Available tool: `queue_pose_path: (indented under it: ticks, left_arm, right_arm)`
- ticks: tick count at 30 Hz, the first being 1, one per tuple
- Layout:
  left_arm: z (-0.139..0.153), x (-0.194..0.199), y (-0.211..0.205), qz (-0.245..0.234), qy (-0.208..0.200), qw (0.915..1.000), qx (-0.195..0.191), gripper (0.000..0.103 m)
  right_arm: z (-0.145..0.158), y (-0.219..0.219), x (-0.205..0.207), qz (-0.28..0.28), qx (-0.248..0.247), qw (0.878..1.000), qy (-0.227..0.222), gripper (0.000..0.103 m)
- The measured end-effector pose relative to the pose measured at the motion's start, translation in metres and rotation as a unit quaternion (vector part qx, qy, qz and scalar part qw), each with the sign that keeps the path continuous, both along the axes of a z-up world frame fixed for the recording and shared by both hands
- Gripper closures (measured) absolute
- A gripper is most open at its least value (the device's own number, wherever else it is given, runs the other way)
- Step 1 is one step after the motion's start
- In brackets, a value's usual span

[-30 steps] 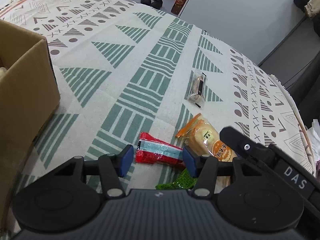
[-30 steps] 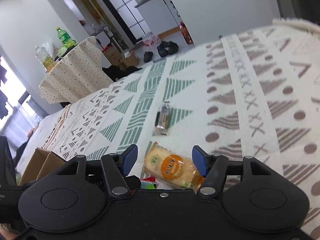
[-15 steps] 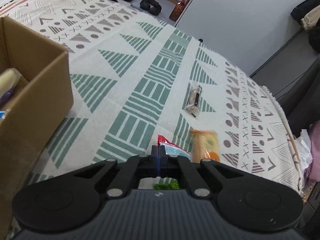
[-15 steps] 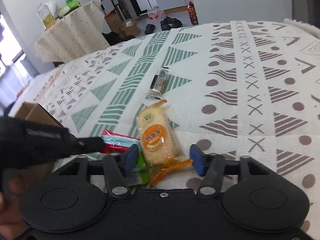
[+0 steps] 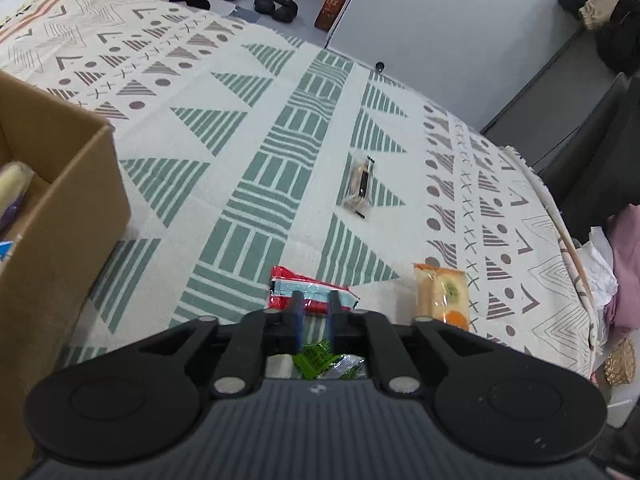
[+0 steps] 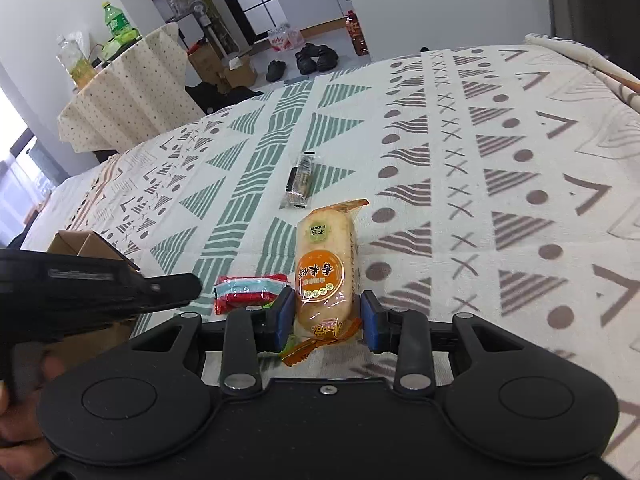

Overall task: Organize snacks
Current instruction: 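Grasp the red-and-blue candy bar with the left tool while the right tool grasps the orange-wrapped cake, then lift the red candy bar with the left tool while the right tool lifts the orange cake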

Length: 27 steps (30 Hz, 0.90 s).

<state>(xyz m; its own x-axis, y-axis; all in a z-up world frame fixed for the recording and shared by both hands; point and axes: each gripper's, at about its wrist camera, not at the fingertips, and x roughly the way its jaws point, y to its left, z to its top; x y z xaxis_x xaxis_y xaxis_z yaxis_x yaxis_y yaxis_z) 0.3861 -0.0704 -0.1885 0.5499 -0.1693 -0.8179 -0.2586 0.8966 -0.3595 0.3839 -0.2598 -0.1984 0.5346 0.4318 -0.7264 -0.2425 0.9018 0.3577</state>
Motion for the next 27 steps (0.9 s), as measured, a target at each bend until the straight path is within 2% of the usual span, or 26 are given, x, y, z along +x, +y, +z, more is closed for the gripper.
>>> queue_pose_path:
  ticks: [2,5,9,21,25,27]
  left_arm:
    - [-0.003,0.002,-0.002,0.002,0.003,1.0000,0.003,0.048]
    - [-0.003,0.005,-0.007,0.001,-0.006,0.9996,0.026,0.037]
    - [-0.014,0.017,-0.012,-0.001,0.016,0.9993,0.035,0.036]
    - [-0.032,0.029,-0.034,-0.020,0.029,0.9958,0.084,0.037]
    - [-0.032,0.029,-0.033,-0.017,0.035,0.9945,0.097,0.047]
    - [-0.031,0.028,-0.032,-0.018,0.035,0.9937,0.105,0.056]
  right_arm:
    - [-0.002,-0.003,-0.003,-0.006,-0.001,1.000,0.005,0.068]
    - [-0.003,-0.006,-0.003,-0.011,-0.002,1.000,0.011,0.068]
    - [-0.006,-0.011,0.000,-0.019,0.001,1.000,0.016,0.068]
    - [-0.025,-0.013,0.010,-0.028,-0.016,0.999,0.038,0.067]
    - [-0.025,-0.007,0.011,-0.026,-0.033,0.999,0.033,0.061]
    - [-0.026,-0.003,0.010,-0.021,-0.038,0.999,0.027,0.060]
